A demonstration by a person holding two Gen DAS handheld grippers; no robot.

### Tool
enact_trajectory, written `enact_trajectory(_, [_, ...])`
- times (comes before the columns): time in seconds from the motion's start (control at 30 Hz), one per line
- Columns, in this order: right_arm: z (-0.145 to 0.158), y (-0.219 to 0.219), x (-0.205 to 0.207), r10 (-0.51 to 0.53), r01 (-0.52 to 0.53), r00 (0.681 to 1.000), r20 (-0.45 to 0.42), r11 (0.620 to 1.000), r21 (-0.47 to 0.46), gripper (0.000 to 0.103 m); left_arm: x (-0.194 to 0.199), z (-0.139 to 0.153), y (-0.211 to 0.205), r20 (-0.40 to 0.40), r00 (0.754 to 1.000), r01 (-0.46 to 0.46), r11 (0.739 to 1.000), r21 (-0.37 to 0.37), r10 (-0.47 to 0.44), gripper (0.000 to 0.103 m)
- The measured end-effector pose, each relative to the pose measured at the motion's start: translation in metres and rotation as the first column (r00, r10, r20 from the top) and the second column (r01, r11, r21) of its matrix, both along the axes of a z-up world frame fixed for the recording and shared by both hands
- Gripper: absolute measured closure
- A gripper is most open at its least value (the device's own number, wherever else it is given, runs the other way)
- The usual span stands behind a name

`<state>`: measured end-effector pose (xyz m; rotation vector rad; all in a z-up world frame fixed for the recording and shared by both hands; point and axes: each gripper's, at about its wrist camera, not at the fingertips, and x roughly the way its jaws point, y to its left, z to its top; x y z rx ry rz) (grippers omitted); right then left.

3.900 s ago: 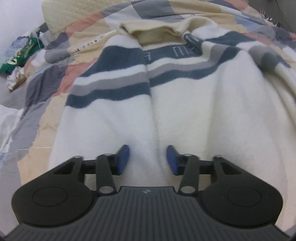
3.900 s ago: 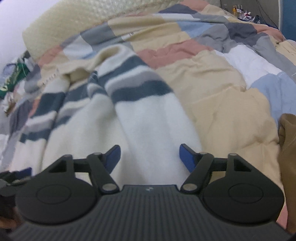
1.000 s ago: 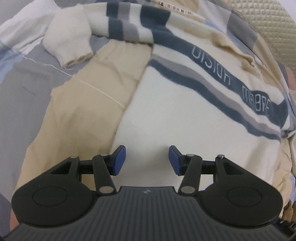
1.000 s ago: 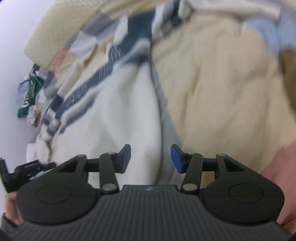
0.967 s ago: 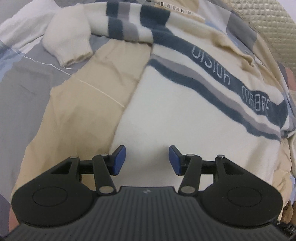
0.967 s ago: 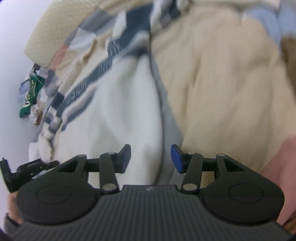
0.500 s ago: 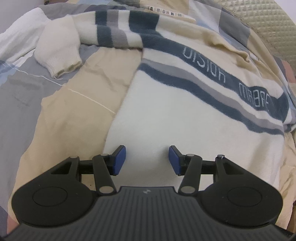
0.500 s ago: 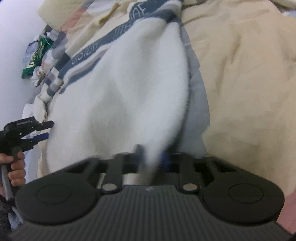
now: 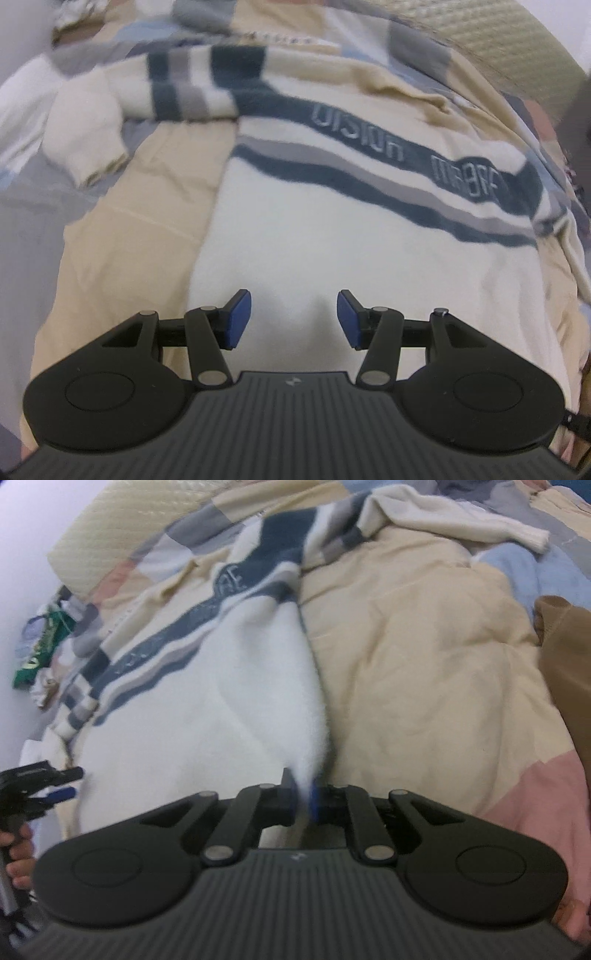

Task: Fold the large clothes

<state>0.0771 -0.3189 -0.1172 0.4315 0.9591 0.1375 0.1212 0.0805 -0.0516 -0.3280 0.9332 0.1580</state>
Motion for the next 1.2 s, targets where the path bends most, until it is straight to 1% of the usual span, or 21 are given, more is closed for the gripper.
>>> enact_trajectory(0.03, [-0.001, 0.000, 0.001, -0.001, 0.001, 1.000, -0.002, 1.000, 0.003, 0.091, 0.000, 0.002, -0.004, 0.010, 1.000, 0.015, 1.000, 0.012, -0.015, 0.046])
enact_trajectory(0.1, [-0.001, -0.002, 0.001, -0.025, 0.025, 1.000, 0.008, 1.000, 0.008, 0.085, 0.000, 0.009, -0.014, 0.035, 0.998, 0.051, 0.998, 0.036, -0.052, 0.046])
enact_trajectory(0.2, [0.005, -0.007, -0.002, -0.076, 0.077, 0.996, 0.039, 0.996, -0.038, 0.084, 0.000, 0.020, -0.030, 0.076, 0.992, 0.095, 0.994, 0.049, -0.098, 0.046])
enact_trajectory(0.23, [0.007, -0.008, -0.002, -0.082, 0.084, 0.995, 0.055, 0.996, -0.033, 0.084, 0.001, 0.025, -0.035, 0.092, 0.989, 0.110, 0.993, 0.050, -0.114, 0.046])
enact_trajectory(0.27, [0.009, -0.010, -0.001, -0.085, 0.086, 0.994, 0.073, 0.996, -0.024, 0.080, 0.001, 0.029, -0.041, 0.107, 0.986, 0.122, 0.991, 0.056, -0.128, 0.046])
enact_trajectory(0.3, [0.012, -0.010, 0.000, -0.083, 0.086, 0.992, 0.095, 0.996, -0.019, 0.071, 0.002, 0.033, -0.048, 0.118, 0.983, 0.134, 0.989, 0.064, -0.140, 0.046])
enact_trajectory(0.37, [0.020, -0.006, 0.002, -0.062, 0.069, 0.986, 0.152, 0.997, -0.039, 0.063, 0.005, 0.041, -0.061, 0.141, 0.975, 0.161, 0.984, 0.079, -0.171, 0.046])
enact_trajectory(0.5, [0.037, 0.007, 0.008, 0.027, 0.003, 0.962, 0.272, 0.994, -0.108, 0.063, 0.008, 0.055, -0.088, 0.184, 0.958, 0.206, 0.973, 0.102, -0.222, 0.046])
enact_trajectory(0.57, [0.041, 0.014, 0.014, 0.068, -0.027, 0.948, 0.310, 0.991, -0.133, 0.063, 0.011, 0.058, -0.101, 0.198, 0.950, 0.228, 0.969, 0.093, -0.242, 0.046])
enact_trajectory(0.63, [0.042, 0.021, 0.022, 0.108, -0.061, 0.939, 0.325, 0.987, -0.150, 0.063, 0.015, 0.058, -0.112, 0.211, 0.942, 0.248, 0.965, 0.090, -0.261, 0.046])
enact_trajectory(0.7, [0.039, 0.027, 0.031, 0.140, -0.088, 0.938, 0.317, 0.981, -0.172, 0.064, 0.020, 0.053, -0.124, 0.217, 0.936, 0.259, 0.959, 0.113, -0.278, 0.045])
enact_trajectory(0.8, [0.032, 0.033, 0.044, 0.169, -0.110, 0.942, 0.290, 0.971, -0.210, 0.064, 0.028, 0.038, -0.138, 0.217, 0.926, 0.281, 0.948, 0.146, -0.308, 0.045])
enact_trajectory(0.9, [0.028, 0.028, 0.057, 0.160, -0.100, 0.949, 0.273, 0.970, -0.220, 0.064, 0.041, 0.015, -0.140, 0.189, 0.926, 0.300, 0.941, 0.158, -0.327, 0.045])
enact_trajectory(1.0, [0.029, 0.013, 0.072, 0.109, -0.057, 0.955, 0.276, 0.980, -0.191, 0.064, 0.051, -0.007, -0.137, 0.170, 0.930, 0.294, 0.938, 0.183, -0.324, 0.045])
enact_trajectory(1.07, [0.031, -0.002, 0.086, 0.065, -0.020, 0.959, 0.275, 0.987, -0.161, 0.064, 0.058, -0.024, -0.135, 0.129, 0.938, 0.295, 0.937, 0.187, -0.321, 0.045])
enact_trajectory(1.13, [0.033, -0.017, 0.101, 0.013, 0.023, 0.960, 0.279, 0.992, -0.127, 0.064, 0.065, -0.041, -0.130, 0.072, 0.949, 0.294, 0.943, 0.154, -0.308, 0.046])
enact_trajectory(1.17, [0.035, -0.026, 0.109, -0.015, 0.049, 0.959, 0.282, 0.992, -0.114, 0.064, 0.067, -0.048, -0.127, 0.064, 0.954, 0.284, 0.950, 0.127, -0.294, 0.045])
enact_trajectory(1.2, [0.036, -0.037, 0.117, -0.049, 0.081, 0.957, 0.285, 0.992, -0.100, 0.064, 0.068, -0.052, -0.124, 0.066, 0.956, 0.277, 0.954, 0.115, -0.286, 0.044])
